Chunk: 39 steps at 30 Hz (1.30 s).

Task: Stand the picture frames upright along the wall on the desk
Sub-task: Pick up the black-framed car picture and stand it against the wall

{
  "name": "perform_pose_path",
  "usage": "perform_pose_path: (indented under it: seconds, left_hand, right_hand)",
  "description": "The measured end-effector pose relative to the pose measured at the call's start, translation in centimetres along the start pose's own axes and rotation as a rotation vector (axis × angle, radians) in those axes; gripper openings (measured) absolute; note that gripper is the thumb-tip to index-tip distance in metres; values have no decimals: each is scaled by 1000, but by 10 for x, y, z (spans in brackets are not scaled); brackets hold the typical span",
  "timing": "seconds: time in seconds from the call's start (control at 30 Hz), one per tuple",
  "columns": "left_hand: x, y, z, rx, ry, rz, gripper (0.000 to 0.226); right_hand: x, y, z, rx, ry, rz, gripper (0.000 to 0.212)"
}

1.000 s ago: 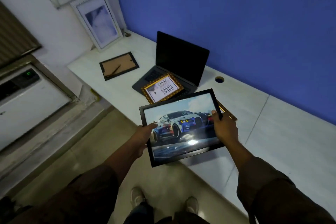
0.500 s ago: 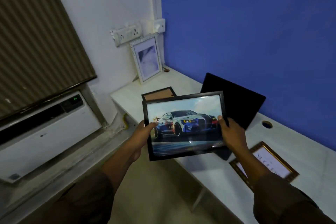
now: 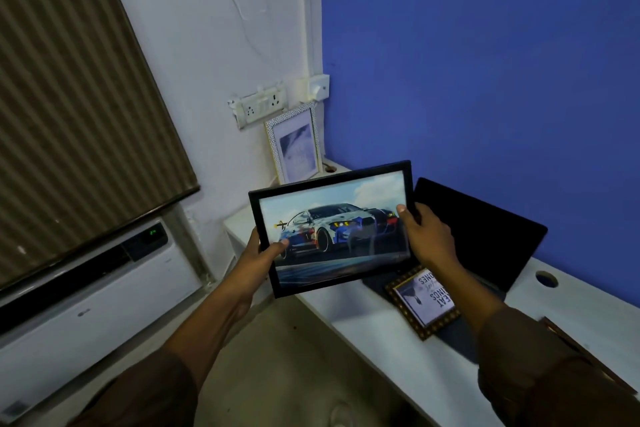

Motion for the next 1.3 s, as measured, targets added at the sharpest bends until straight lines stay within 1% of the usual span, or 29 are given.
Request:
perform_pose_path:
  seconds: [0.1,0.27,0.4,0.57,0.77,0.9,1.0,1.13,1.2,1.3]
  left_hand:
    - [9,-28,-5,6,-9,15,53]
    - [29,-109,0,17,-50,55,51]
    - [38,-181,12,4,-82,19,55]
    - [45,-254,48,-31,-80,-2,56]
    - [66,-320,93,-63,-77,40,56]
    - [76,-368,131,-126,-82,86,57]
    - [71,-409,163,-197,-98,92,54]
    - [54,-466,205,-364,-123,80,57]
    - [51,-496,228,-438,-119,55,59]
    - [37,-535,264,-512,-119,-1,57]
  right_hand:
    - [-14,-19,21,-9,-30,9,54]
    - [-35,-80,63,4,-115,11,53]
    - [-41,-142,97,-14,-129,36,51]
    - [-28,-225,125,-25,-60,76,58]
    - [-17,-295,129,-6,3,161,70]
    - [-7,-334,124,36,46,193,69]
    - [12,-355,123,38,117,259,66]
    - [47,-379,126,24,220,403,73]
    - [62,-391,129,49,241,479,75]
    - [77,-400,135,57,279,586,80]
Point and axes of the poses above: each hand's wrist, its own y-axis away from the middle knuckle, its own z-axis out of the palm, x = y × z, the point moved 6 cm from there along -y, towards the middle knuckle, and after that the axes turned 13 degrees about x, right-handed, at the moved point
